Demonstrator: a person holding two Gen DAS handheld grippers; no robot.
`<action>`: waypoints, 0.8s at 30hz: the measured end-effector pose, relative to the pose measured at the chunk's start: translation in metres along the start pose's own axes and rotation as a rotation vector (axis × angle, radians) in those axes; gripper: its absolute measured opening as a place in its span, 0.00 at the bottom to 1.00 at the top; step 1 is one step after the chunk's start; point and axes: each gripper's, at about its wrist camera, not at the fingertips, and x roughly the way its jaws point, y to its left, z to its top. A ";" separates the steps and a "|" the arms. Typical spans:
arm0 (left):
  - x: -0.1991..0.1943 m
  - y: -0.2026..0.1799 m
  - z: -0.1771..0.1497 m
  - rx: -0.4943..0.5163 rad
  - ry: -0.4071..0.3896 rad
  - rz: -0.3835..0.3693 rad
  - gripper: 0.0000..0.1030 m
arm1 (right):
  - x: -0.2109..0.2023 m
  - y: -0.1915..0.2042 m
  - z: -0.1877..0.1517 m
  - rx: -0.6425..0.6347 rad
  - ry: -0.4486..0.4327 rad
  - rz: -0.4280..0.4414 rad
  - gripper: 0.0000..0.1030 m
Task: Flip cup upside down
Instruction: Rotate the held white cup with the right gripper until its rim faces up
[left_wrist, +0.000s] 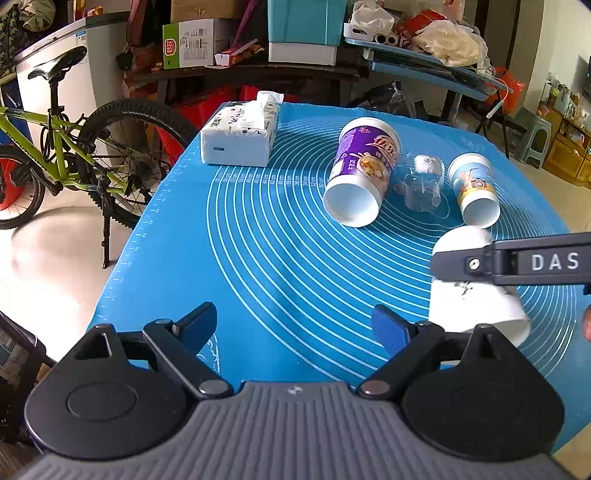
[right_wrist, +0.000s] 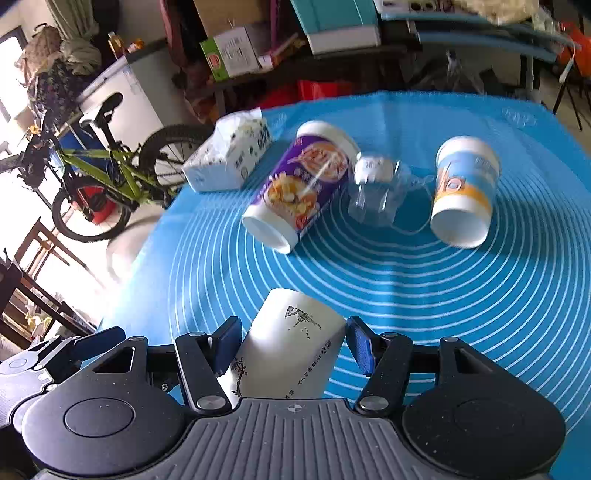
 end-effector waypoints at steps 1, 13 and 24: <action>-0.001 -0.001 0.000 0.000 -0.001 -0.001 0.87 | -0.004 -0.001 -0.001 -0.010 -0.022 -0.010 0.58; -0.003 -0.022 0.002 0.020 -0.012 -0.034 0.87 | -0.027 -0.024 -0.012 -0.182 -0.302 -0.333 0.58; -0.002 -0.034 0.001 0.035 -0.010 -0.041 0.87 | -0.001 -0.045 -0.024 -0.302 -0.393 -0.470 0.58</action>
